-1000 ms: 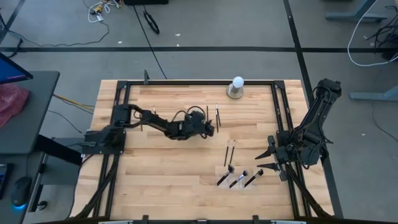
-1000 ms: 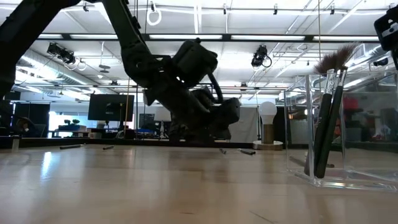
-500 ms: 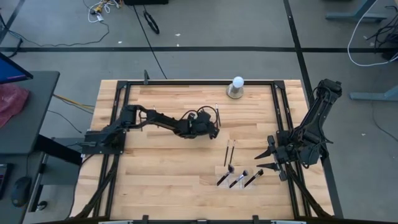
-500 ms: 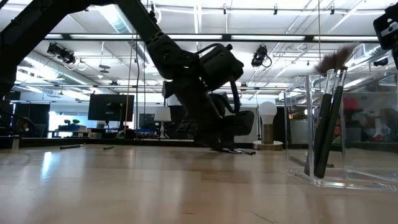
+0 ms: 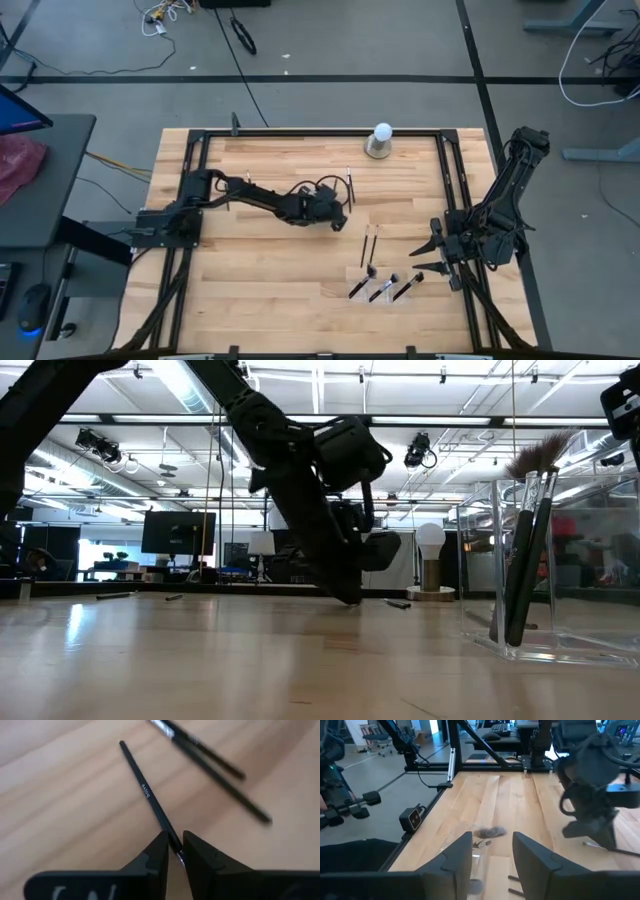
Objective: Put items in baskets/containers
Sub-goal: Put the eyeshadow brush into the middle section of the transparent organizer
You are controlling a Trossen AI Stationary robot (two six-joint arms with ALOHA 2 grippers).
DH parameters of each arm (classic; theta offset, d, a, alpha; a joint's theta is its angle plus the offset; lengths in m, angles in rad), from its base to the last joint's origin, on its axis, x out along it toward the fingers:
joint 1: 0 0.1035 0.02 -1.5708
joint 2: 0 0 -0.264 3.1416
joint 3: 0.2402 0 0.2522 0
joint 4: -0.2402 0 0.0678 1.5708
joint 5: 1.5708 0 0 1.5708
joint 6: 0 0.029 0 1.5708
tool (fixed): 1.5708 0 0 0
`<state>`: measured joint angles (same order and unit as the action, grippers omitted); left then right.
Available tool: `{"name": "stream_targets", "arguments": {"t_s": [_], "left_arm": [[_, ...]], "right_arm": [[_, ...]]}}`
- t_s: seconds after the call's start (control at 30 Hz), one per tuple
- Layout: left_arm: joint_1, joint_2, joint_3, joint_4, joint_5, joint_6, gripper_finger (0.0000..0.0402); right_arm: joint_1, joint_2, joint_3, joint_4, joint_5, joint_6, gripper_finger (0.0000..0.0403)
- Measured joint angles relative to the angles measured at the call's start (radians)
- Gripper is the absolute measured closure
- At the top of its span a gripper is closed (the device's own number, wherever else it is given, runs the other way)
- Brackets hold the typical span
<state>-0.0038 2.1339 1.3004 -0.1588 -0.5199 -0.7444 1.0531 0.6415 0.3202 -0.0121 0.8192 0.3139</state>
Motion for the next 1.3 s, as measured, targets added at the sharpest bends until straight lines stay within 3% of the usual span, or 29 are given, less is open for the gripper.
{"name": "stream_targets", "arguments": {"t_s": [0.37,0.6,0.83,1.1,1.3], "left_arm": [[-0.105,-0.051,0.002,-0.218,0.065,0.026,0.0344],[-0.159,-0.062,0.002,-0.285,0.040,0.082,0.0343],[-0.165,-0.105,0.000,-0.343,0.009,0.057,0.0291],[-0.158,-0.105,-0.031,-0.287,-0.070,0.067,0.0202],[-0.140,-0.109,-0.145,-0.019,-0.046,0.155,0.0191]], "right_arm": [[0.000,0.000,0.000,-0.007,-0.001,0.009,0.0261],[0.000,0.000,0.000,-0.008,0.000,0.010,0.0261],[0.000,0.000,0.000,-0.010,0.000,0.010,0.0261],[0.000,0.000,0.000,-0.012,-0.001,0.010,0.0261],[0.000,0.001,0.000,-0.013,-0.001,0.010,0.0261]]}}
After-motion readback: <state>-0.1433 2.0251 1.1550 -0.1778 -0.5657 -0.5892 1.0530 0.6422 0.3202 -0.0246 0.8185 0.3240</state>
